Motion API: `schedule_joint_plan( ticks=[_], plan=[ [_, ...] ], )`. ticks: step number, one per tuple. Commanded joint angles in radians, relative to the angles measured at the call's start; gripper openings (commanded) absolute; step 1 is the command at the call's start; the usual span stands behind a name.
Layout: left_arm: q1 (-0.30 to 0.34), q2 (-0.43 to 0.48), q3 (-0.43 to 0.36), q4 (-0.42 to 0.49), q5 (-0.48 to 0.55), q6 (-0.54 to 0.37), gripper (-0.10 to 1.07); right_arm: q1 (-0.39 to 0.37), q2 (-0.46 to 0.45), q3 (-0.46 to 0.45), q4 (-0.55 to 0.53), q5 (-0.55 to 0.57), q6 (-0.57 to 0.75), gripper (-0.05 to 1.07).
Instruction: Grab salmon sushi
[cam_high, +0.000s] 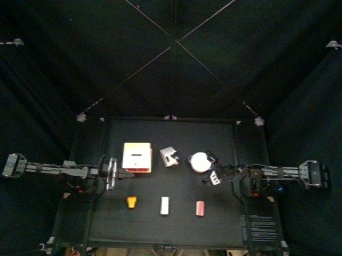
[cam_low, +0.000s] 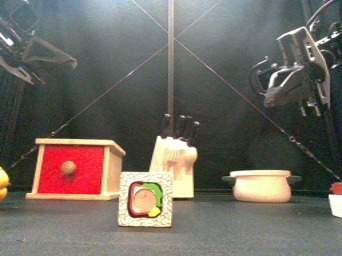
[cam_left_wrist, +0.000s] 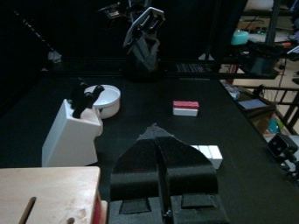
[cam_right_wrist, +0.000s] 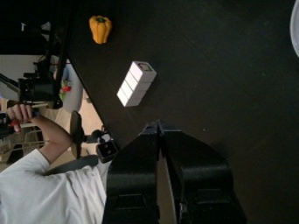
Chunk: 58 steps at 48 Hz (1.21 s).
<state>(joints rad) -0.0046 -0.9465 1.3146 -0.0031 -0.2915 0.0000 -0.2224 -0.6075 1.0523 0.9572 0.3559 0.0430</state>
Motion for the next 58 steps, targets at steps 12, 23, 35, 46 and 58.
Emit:
schedule_joint_plan(
  ticks=[12, 23, 35, 46, 58],
  plan=[
    [-0.002, 0.003, -0.014, 0.0, -0.003, 0.0, 0.0, -0.167, -0.005, -0.097, -0.124, 0.256, 0.13, 0.09],
    [-0.002, 0.003, -0.009, 0.0, -0.002, 0.0, 0.0, -0.153, -0.011, -0.158, -0.541, 0.408, 0.552, 0.09],
    [-0.002, 0.005, -0.009, 0.0, -0.002, 0.0, 0.0, 0.066, -0.046, -0.161, -0.834, 0.422, 0.976, 0.09],
    [-0.002, 0.003, -0.009, 0.0, -0.002, -0.002, 0.0, 0.304, -0.021, -0.175, -0.98, 0.399, 1.295, 0.09],
    [-0.002, 0.003, -0.009, 0.0, -0.002, -0.005, 0.0, 0.495, 0.02, -0.207, -1.114, 0.442, 1.6, 0.09]
  ],
)
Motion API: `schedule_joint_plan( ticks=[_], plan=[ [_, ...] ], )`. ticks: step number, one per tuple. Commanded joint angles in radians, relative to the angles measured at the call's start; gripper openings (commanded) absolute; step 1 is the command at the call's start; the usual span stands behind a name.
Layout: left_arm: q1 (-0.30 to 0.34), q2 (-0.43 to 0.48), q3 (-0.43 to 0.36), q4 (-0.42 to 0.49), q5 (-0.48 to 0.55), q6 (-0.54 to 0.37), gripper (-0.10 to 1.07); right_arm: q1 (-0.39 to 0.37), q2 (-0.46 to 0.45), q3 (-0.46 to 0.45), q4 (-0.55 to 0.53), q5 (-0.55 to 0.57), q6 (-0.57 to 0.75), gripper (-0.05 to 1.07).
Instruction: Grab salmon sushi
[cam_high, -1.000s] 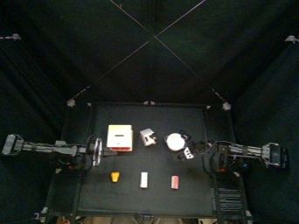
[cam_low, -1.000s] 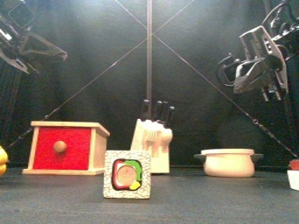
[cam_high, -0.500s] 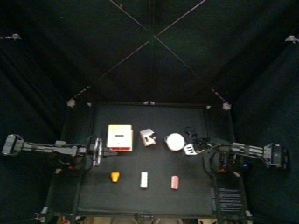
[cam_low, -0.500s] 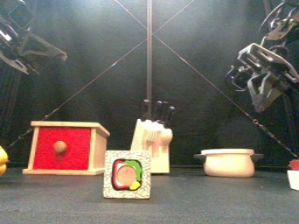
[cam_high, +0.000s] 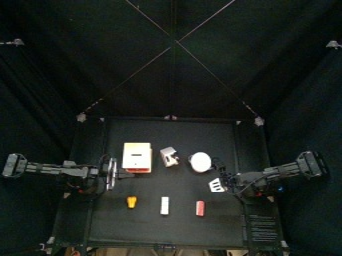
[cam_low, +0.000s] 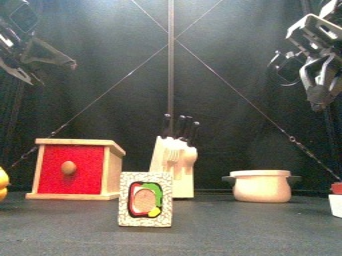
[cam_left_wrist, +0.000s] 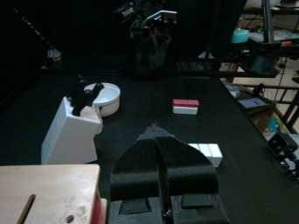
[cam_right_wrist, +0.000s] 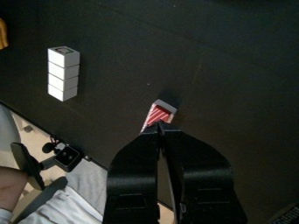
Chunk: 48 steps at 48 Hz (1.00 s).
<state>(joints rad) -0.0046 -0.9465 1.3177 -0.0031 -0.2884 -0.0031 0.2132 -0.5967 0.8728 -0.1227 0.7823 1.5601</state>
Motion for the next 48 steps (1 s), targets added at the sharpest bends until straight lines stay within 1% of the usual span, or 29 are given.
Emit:
schedule_joint_plan(
  ticks=[1, 9, 13, 17, 22, 29, 39, 48],
  plan=[
    [-0.002, 0.005, -0.012, 0.0, -0.005, -0.002, 0.0, 0.071, 0.012, -0.028, -0.04, 0.021, 0.107, 0.09],
    [-0.002, 0.005, -0.014, 0.0, -0.005, 0.002, 0.0, 0.169, 0.066, -0.04, -0.091, 0.046, 0.273, 0.09],
    [-0.002, 0.005, -0.012, 0.0, -0.005, 0.002, 0.0, 0.206, 0.098, -0.052, -0.115, 0.046, 0.328, 0.09],
    [-0.002, 0.005, -0.012, 0.0, -0.005, 0.002, 0.0, 0.227, 0.137, -0.066, -0.137, 0.046, 0.362, 0.1],
    [-0.002, 0.005, -0.012, 0.0, -0.005, 0.0, 0.0, 0.241, 0.189, -0.086, -0.146, 0.046, 0.39, 0.11],
    [-0.002, 0.005, -0.012, 0.0, -0.005, 0.002, 0.0, 0.242, 0.262, -0.118, -0.127, 0.028, 0.38, 0.13],
    [-0.002, 0.005, -0.012, 0.0, -0.003, 0.002, 0.0, 0.241, 0.308, -0.129, -0.109, 0.003, 0.38, 0.17],
    [-0.002, 0.005, -0.012, 0.0, -0.003, 0.002, 0.0, 0.241, 0.345, -0.126, -0.101, -0.009, 0.379, 0.27]
  ],
)
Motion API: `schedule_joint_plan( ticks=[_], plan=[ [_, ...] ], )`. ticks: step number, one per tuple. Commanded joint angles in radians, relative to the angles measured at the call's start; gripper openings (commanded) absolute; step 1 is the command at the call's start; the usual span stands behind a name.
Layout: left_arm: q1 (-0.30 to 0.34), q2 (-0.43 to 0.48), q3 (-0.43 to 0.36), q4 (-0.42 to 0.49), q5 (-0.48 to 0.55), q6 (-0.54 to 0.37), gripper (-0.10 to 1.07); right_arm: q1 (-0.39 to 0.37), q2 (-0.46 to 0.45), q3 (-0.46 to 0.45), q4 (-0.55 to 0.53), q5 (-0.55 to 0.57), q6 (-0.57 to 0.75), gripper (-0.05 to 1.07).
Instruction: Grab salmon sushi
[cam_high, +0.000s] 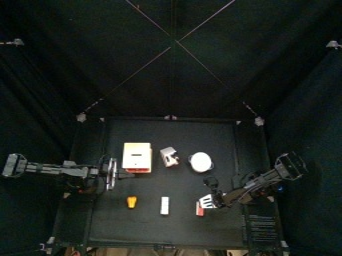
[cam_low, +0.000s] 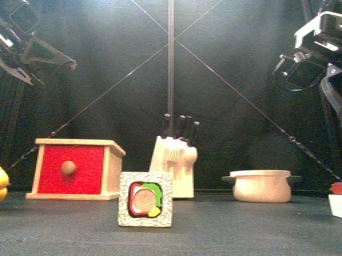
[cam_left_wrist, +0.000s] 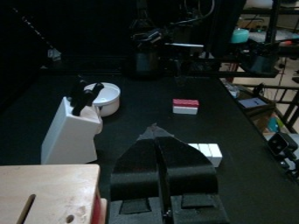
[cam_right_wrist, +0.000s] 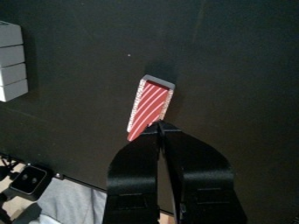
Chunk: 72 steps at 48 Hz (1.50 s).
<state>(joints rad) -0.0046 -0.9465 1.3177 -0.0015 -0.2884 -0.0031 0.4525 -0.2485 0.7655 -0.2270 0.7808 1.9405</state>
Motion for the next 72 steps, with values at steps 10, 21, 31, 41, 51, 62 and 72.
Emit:
schedule_joint_plan(
  ticks=[10, 21, 31, 41, 51, 62, 72],
  plan=[
    [-0.002, 0.005, -0.008, -0.002, -0.003, 0.0, 0.0, -0.003, 0.026, -0.021, 0.002, -0.031, -0.002, 0.38],
    [-0.002, 0.005, -0.006, -0.002, -0.003, 0.0, 0.0, -0.005, 0.069, -0.038, 0.008, -0.055, -0.003, 0.51],
    [-0.002, 0.003, -0.008, -0.002, -0.003, 0.002, 0.0, -0.006, 0.097, -0.052, 0.006, -0.055, -0.003, 0.68],
    [-0.002, 0.005, -0.005, -0.002, -0.003, 0.002, 0.0, -0.006, 0.135, -0.06, 0.009, -0.055, -0.003, 0.79],
    [-0.002, 0.005, -0.005, 0.0, -0.003, 0.002, 0.0, -0.008, 0.158, -0.061, 0.012, -0.057, -0.003, 0.79],
    [-0.002, 0.005, -0.005, -0.002, -0.003, 0.0, 0.0, -0.011, 0.172, -0.063, 0.012, -0.066, -0.003, 0.79],
    [-0.002, 0.005, -0.002, -0.002, -0.003, 0.002, 0.0, -0.015, 0.189, -0.066, 0.005, -0.1, -0.003, 0.79]
  ],
)
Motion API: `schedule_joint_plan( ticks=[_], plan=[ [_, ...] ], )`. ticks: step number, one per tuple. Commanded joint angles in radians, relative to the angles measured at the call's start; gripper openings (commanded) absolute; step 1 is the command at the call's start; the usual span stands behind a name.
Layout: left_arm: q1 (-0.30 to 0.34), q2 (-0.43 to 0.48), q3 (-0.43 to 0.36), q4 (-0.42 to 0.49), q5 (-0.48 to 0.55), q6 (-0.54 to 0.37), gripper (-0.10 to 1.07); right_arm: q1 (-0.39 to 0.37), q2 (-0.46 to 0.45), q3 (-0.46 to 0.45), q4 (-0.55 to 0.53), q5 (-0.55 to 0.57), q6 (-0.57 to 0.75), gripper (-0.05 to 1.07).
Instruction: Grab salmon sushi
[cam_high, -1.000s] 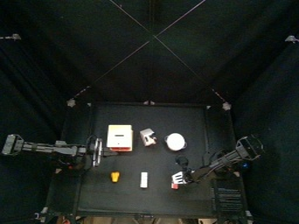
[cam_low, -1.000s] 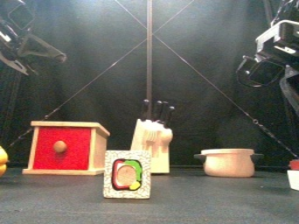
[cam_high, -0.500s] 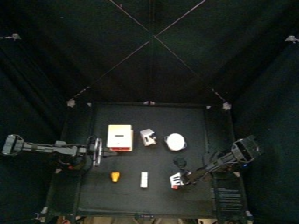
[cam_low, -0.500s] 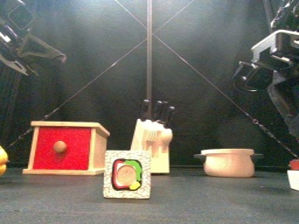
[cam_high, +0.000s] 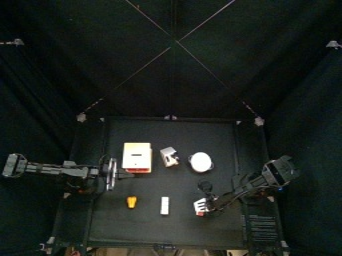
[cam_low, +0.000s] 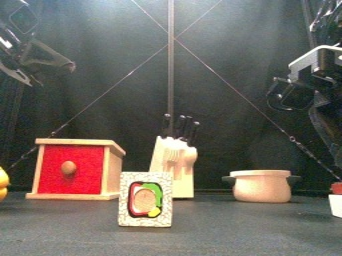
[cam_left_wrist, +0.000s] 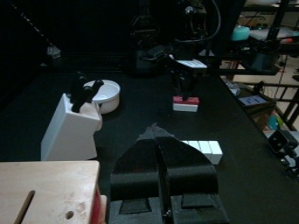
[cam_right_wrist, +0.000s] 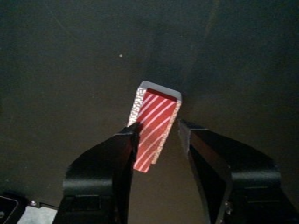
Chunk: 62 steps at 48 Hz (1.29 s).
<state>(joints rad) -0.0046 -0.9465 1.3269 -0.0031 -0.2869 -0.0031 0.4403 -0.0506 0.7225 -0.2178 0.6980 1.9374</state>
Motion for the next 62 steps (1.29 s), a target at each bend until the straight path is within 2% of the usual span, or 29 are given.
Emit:
schedule_joint_plan(
  ticks=[1, 27, 62],
  plan=[
    [-0.002, 0.005, -0.011, 0.002, -0.005, 0.002, 0.0, -0.003, -0.008, -0.023, -0.003, -0.018, 0.0, 0.79],
    [-0.002, 0.003, -0.011, 0.0, -0.005, 0.002, 0.0, -0.011, 0.0, -0.041, -0.025, -0.031, -0.015, 0.79],
    [-0.002, 0.005, -0.009, 0.0, -0.005, 0.002, 0.0, -0.037, 0.043, -0.038, 0.009, -0.025, -0.046, 0.78]
  ],
)
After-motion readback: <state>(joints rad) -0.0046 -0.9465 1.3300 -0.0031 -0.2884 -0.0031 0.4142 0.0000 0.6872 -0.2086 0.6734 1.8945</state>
